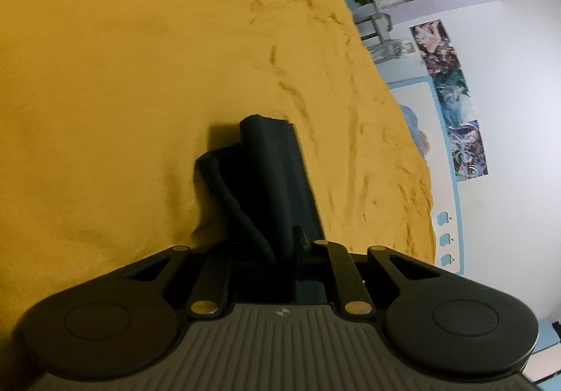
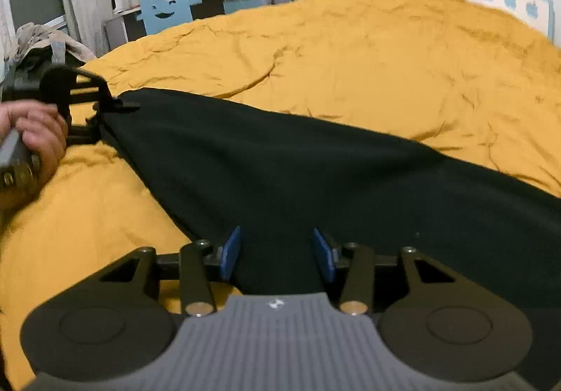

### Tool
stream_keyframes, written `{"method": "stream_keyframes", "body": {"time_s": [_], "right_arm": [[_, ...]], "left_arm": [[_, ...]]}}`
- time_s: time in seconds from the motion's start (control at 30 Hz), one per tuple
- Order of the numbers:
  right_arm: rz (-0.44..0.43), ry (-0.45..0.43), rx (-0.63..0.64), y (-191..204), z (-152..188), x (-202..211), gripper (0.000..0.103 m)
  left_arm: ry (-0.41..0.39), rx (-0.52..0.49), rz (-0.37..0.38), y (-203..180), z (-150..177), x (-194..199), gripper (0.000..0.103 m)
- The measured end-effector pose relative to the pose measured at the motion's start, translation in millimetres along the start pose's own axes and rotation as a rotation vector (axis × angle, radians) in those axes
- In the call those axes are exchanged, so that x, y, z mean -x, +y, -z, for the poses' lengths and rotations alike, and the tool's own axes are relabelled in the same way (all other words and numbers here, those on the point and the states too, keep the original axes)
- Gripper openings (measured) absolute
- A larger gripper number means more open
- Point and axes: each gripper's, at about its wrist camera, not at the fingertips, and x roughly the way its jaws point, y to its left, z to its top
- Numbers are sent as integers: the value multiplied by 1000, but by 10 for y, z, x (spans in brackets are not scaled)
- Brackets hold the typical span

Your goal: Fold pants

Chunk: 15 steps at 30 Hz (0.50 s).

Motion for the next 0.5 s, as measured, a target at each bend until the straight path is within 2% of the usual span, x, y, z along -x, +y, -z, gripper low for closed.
{"method": "stream_keyframes", "body": {"time_s": [0.2, 0.37, 0.5], "right_arm": [[-26, -9, -54, -97, 16, 67, 43], [-49, -47, -153, -256, -3, 269, 43], [-47, -75, -212, -400, 7, 442, 43]], "left_arm": [[-44, -97, 94, -294, 64, 120, 9], [-32, -242, 140, -755, 221, 209, 8], [-28, -321, 192, -1086, 384, 285, 8]]}}
